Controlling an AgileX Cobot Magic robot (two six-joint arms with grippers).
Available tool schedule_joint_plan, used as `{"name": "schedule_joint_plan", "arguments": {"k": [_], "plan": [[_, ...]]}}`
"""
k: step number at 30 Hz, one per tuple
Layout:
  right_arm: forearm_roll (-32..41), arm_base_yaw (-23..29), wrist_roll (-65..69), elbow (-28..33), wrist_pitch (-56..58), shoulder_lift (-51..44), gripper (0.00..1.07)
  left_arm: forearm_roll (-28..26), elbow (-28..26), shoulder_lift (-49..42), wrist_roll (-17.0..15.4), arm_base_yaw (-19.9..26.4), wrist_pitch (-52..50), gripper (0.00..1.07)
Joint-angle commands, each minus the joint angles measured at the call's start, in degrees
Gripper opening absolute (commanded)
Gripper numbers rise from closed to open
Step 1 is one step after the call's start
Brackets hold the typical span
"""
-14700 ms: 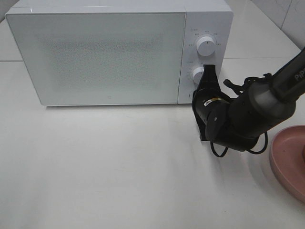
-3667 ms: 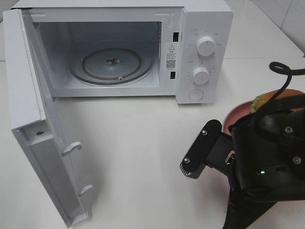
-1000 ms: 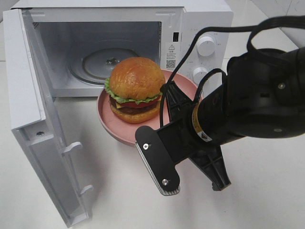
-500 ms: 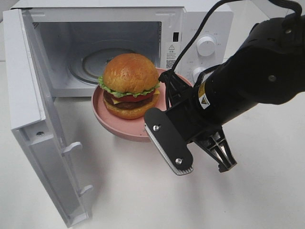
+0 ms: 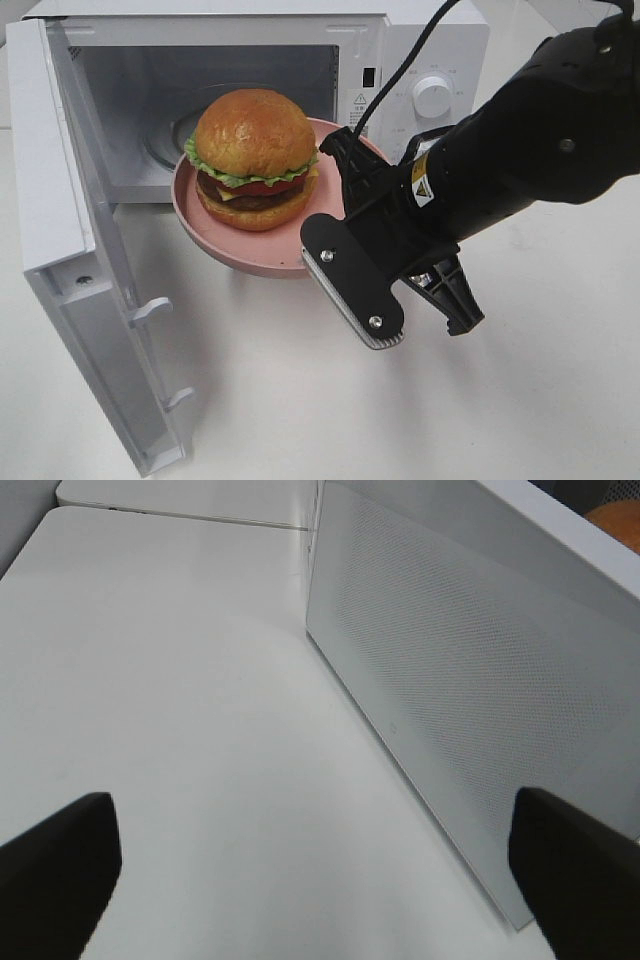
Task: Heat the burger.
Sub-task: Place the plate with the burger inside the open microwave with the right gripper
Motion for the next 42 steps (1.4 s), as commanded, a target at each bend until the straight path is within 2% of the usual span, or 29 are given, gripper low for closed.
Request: {"name": "schedule_joint_plan", "arguments": {"k": [1,19,42], "plan": [[-2.9,-0.1,3.3,-1.1,-4.9,0.1,0.0,0.1,0.1,-0.9,0.3,-0.2,-0.5,0.98],[-4.6,-0.1,10.4,-9.6,-4.0,8.0,0.0,0.1,0.1,-0.9,0.3,-0.2,-0.5,0.98],[-4.8,-0.1,10.7,-20.9,-4.0,18.0,0.0,0.1,0.1,-0.9,0.3,-0.2,-0.5,0.98]]}}
